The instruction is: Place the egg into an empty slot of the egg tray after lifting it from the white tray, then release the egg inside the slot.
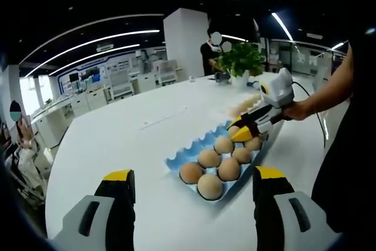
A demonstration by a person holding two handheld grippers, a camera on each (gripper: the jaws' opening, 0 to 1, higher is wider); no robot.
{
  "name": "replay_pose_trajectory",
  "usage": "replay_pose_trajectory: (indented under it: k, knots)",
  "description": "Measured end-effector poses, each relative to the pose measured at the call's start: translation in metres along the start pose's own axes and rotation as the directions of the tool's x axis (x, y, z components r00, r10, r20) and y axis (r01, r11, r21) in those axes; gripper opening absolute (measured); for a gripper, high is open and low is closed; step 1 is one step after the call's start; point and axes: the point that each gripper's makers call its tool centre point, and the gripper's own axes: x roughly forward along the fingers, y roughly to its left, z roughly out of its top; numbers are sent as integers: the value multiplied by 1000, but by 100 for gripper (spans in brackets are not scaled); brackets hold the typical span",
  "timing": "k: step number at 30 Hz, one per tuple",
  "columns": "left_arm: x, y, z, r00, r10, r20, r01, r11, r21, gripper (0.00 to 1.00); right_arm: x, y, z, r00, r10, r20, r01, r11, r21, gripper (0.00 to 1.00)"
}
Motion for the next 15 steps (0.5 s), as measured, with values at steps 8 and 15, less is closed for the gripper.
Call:
replay_pose_trajectory:
  k: [8,15]
  knots:
    - [0,0,1,1000,0,4,0,1000,0,84,0,2,0,1000,9,-5,-9,1000,-22,29]
    - [0,0,3,1000,-3,9,3,1000,3,84,-5,1,1,1000,3,-7,-3,1000,-30,29]
